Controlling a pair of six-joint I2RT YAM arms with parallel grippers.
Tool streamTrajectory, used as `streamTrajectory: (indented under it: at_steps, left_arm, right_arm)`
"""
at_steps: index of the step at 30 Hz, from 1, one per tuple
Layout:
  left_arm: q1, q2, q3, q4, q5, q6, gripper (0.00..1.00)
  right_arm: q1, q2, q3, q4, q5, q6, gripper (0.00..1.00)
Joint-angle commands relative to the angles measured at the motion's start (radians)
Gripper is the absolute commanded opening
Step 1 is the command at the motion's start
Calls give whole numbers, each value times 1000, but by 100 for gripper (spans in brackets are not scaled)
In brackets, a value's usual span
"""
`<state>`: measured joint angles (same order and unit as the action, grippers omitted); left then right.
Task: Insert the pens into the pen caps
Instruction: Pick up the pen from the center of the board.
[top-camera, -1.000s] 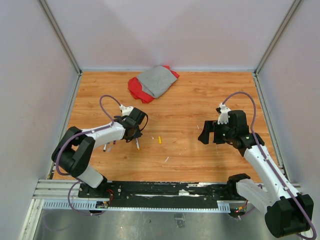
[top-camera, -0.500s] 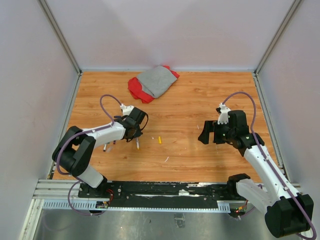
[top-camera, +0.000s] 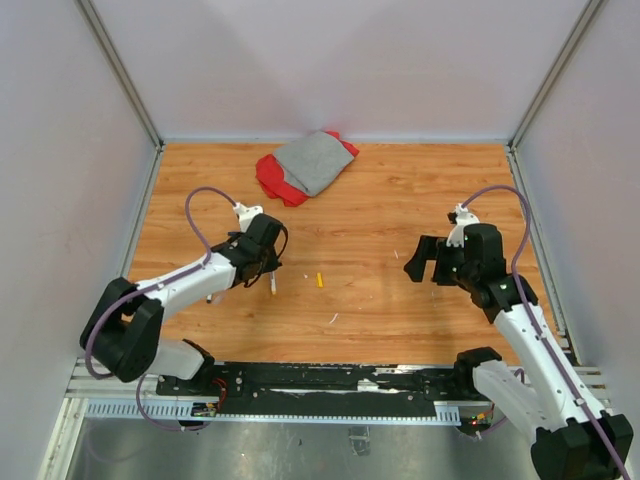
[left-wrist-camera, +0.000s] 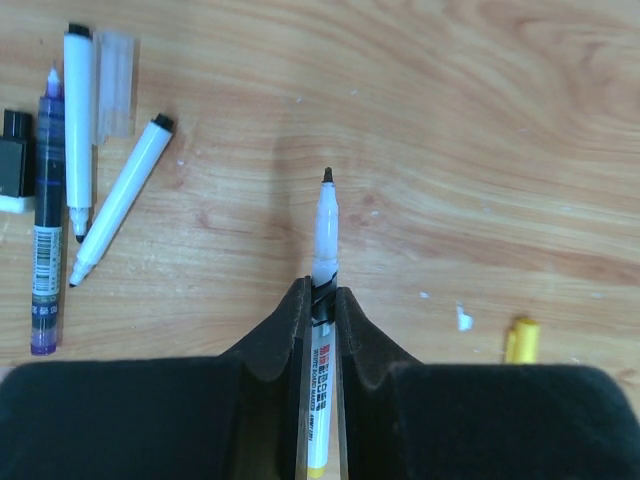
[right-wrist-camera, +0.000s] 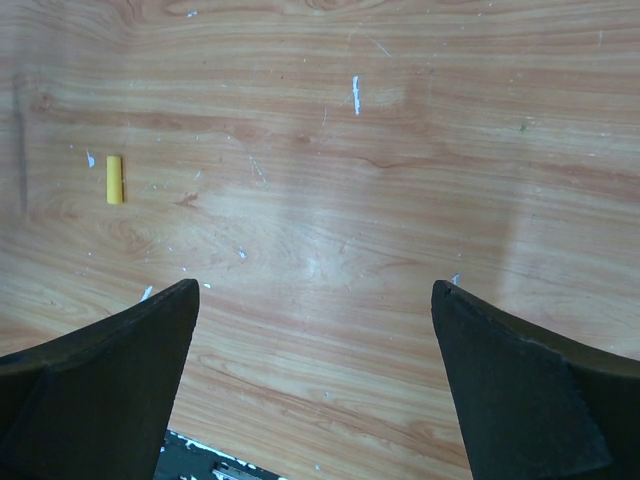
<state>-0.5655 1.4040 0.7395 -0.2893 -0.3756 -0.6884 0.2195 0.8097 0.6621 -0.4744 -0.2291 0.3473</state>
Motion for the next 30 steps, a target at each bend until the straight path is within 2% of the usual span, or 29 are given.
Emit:
streamTrajectory:
  at_steps: [1, 4, 7, 12, 15, 20, 24, 30]
  left_arm:
    - [-26, -108, -15, 52, 13, 45, 0]
    - [-69, -171, -33, 81, 35, 46, 1]
    - [-132, -210, -43, 103, 38, 30, 0]
    - [-240, -228, -44, 154, 46, 18, 1]
    - [-297, -231, -49, 225, 67, 21, 1]
    - [-364, -250, -71, 330, 83, 5, 0]
    - [-380, -276, -118, 439, 127, -22, 1]
    - [-394, -288, -157, 520, 148, -68, 1]
  right_arm:
    - [-15, -38, -23, 19, 64, 41, 100]
    - [-15, -46, -21, 19, -1, 21, 99]
    - [-15, -51, -28, 43, -144, -14, 100]
    - [-7, -63, -72, 163, -283, 65, 97]
    - [43, -43, -63, 196, -279, 96, 96]
    - [197, -23, -63, 279, -202, 147, 95]
    - [302, -28, -118, 447, -194, 215, 93]
    - [416, -72, -240, 669, -125, 320, 83]
